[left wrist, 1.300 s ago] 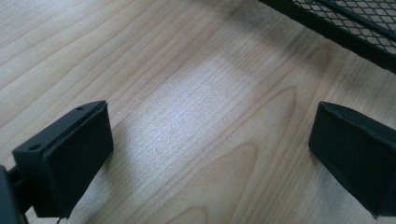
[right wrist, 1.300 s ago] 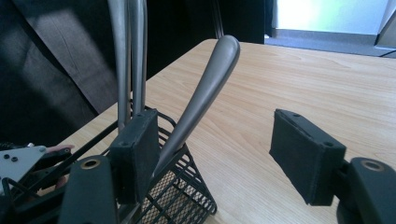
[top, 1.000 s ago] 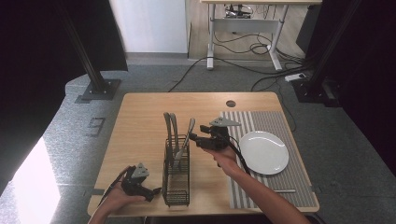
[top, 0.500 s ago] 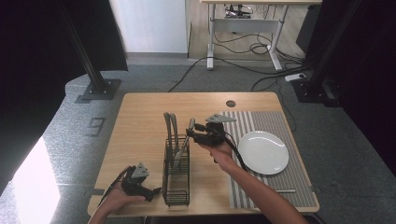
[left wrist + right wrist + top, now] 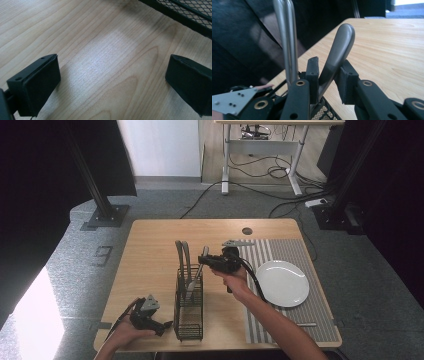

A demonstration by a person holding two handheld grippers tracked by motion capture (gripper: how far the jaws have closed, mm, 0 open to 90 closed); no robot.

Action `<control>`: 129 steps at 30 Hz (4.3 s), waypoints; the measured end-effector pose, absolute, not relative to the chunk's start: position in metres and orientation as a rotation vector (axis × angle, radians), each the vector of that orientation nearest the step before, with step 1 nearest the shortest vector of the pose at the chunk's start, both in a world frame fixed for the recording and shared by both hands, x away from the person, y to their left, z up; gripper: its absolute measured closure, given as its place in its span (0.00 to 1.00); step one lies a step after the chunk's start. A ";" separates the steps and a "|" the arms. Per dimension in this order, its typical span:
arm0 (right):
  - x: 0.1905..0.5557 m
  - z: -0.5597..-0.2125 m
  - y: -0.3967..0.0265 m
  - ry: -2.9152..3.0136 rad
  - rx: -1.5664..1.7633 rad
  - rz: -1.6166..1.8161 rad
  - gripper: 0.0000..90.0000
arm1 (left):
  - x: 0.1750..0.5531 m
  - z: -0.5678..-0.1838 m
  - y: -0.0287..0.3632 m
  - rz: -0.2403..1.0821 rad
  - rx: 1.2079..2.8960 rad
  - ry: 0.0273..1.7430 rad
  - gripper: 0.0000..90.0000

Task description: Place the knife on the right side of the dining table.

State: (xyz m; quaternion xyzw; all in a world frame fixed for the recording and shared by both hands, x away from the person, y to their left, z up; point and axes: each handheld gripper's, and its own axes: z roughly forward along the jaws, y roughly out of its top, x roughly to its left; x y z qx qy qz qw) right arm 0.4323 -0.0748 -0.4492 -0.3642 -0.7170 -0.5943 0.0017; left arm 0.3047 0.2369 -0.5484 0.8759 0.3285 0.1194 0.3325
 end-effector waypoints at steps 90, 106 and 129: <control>0.461 -0.418 -0.217 -2.052 -1.574 -2.308 0.92 | 0.303 -0.548 0.237 0.317 2.288 0.866 0.00; 0.484 -0.431 -0.245 -2.010 -1.764 -2.304 0.92 | 0.304 -0.548 0.237 0.315 2.290 0.861 0.00; 0.518 -0.447 -0.263 -1.952 -1.910 -2.303 0.92 | 0.303 -0.548 0.237 0.319 2.286 0.870 0.00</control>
